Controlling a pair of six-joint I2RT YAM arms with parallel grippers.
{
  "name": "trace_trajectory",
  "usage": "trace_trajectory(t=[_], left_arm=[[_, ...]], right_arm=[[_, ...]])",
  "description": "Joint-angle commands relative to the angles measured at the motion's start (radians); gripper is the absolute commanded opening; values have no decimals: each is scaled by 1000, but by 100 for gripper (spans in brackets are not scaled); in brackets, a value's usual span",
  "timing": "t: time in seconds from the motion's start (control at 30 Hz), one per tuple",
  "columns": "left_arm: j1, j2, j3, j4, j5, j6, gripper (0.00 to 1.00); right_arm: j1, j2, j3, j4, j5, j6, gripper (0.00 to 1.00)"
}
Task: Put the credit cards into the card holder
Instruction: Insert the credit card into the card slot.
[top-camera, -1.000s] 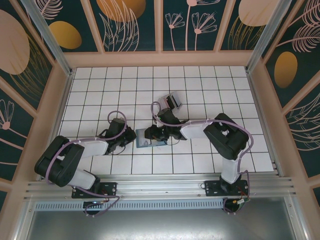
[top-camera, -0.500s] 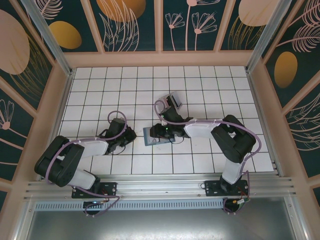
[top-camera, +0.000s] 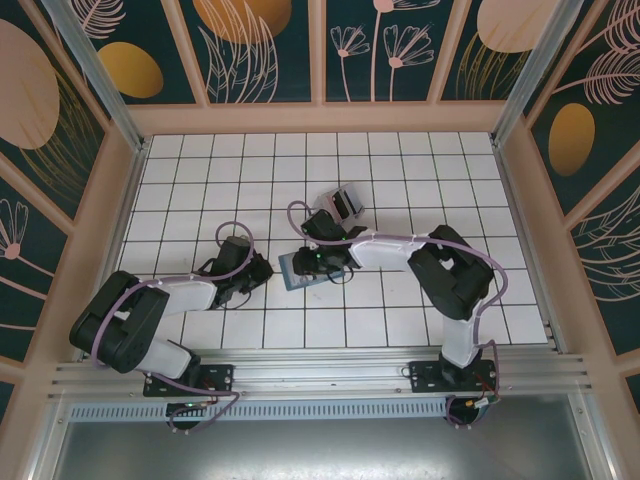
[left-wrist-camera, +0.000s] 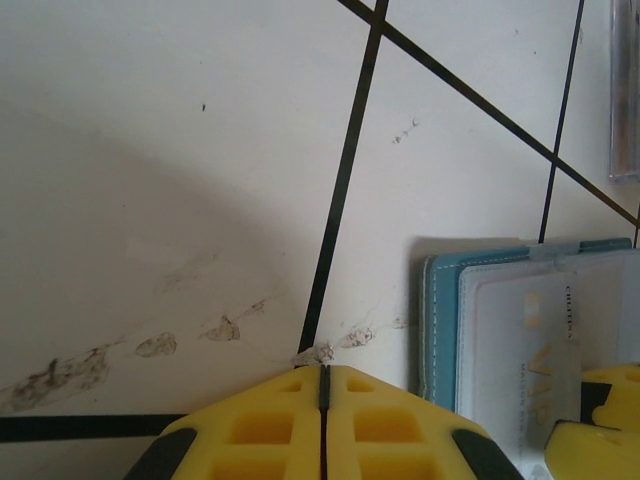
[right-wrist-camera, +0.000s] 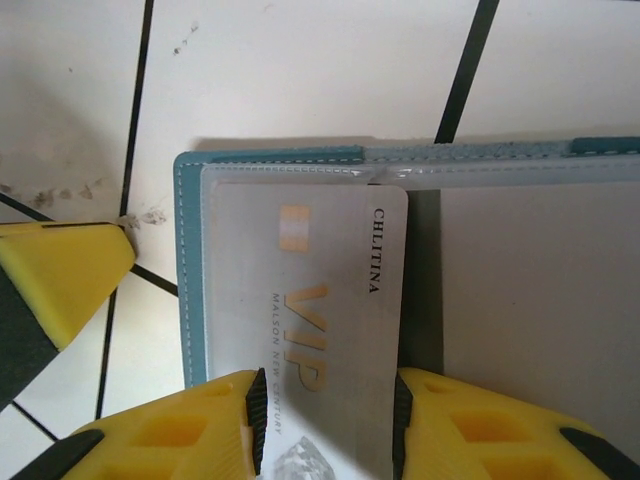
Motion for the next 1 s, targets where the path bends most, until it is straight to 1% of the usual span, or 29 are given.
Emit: trace_trajectory(t=[0.0,0.17,0.27,0.4,0.5,0.67,0.7,0.8,0.83,0.87,0.97], left_arm=[[-45,67,-25,-96,121,1,9],[-45,64,-16,-106,115,6,9],[-45,66,-11,-106,112,9,9],[-45,75,-8,-98,114,10,9],[-44,85,-2,-93,118,11,9],[-45,93,12,-97,121,18,9],[-45,94,13,-100,121,20,9],[-44,93,16,-110,117,25,9],[-45,94,16,-112,115,26,9],[-45,95,15,-112,115,26,9],[-45,98,17,-112,114,28,9]], right_arm=[[39,60,56,-128,98,-43,41],[99,96,134,-204,194,-94,40],[108,127,160,-257,245,-126,40],[116,126,137,-262,262,-186,40],[132,117,132,-256,268,-259,42],[144,49,101,-201,297,-343,45],[140,27,95,-188,292,-339,46],[97,-75,45,-95,204,-293,46],[75,-112,21,-61,145,-269,46],[49,-145,0,-32,116,-246,47],[-41,-207,-64,1,69,-200,46]])
